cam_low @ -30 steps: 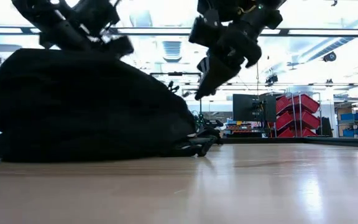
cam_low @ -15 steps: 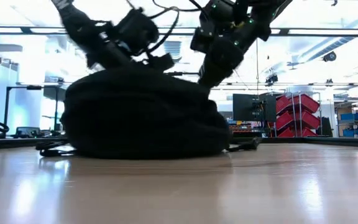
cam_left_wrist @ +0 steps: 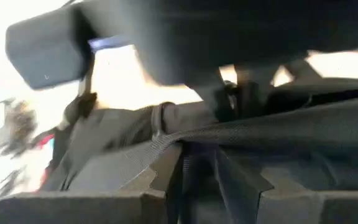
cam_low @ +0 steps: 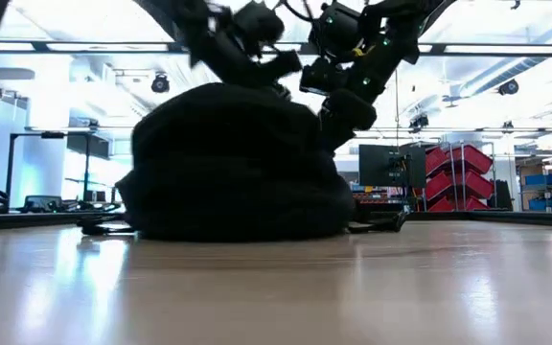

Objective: Unpack backpack
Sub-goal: Close the black backpack

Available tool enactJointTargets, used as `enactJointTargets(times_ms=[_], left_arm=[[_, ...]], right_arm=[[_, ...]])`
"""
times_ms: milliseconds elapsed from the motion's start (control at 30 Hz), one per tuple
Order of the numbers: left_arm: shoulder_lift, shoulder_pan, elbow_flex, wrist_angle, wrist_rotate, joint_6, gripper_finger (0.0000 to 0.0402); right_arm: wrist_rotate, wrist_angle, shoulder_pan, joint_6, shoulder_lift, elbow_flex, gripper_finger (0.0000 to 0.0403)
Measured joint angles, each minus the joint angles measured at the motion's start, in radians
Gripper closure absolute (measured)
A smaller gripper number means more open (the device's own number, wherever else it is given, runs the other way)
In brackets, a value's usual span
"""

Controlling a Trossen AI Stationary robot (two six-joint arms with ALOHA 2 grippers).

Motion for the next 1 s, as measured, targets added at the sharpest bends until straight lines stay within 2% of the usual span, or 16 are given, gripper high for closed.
enactJointTargets(times_ms=[67, 233, 367, 433, 500, 567, 733, 867, 1000], left_arm=[[0.055, 0.042, 0.034, 0.015, 0.078, 0.000, 0.0322], [0.187, 0.097, 0.097, -0.002, 0.093, -0.027, 0.0322], [0.219, 0.126, 0.124, -0.126, 0.068, -0.133, 0.0322], [0.215, 0.128, 0.121, -0.221, 0.044, -0.209, 0.0322], [0.202, 0.127, 0.110, -0.310, 0.035, -0.295, 0.0322], [0.179, 0.113, 0.080, -0.361, 0.020, -0.376, 0.0322], [0.079, 0.013, -0.042, -0.355, -0.012, -0.496, 0.0322], [-0.033, -0.090, -0.096, -0.372, -0.035, -0.482, 0.0322], [-0.154, -0.151, -0.089, -0.343, -0.166, -0.368, 0.0322]], right_arm=[[0.008, -0.037, 0.005, 0.034, -0.001, -0.013, 0.0403], [0.009, -0.084, 0.026, 0.089, -0.017, -0.063, 0.0403], [0.014, -0.088, 0.015, 0.098, -0.042, -0.102, 0.0403], [0.054, -0.066, -0.008, 0.070, -0.048, -0.112, 0.0403], [0.078, -0.026, -0.048, 0.032, -0.050, -0.122, 0.0403], [0.054, 0.049, -0.091, -0.032, -0.046, -0.140, 0.0403], [-0.153, 0.271, -0.159, -0.097, -0.017, -0.210, 0.0403], [-0.176, 0.294, -0.160, -0.143, -0.017, -0.218, 0.0403], [-0.144, 0.326, -0.167, -0.159, -0.019, -0.210, 0.0403]])
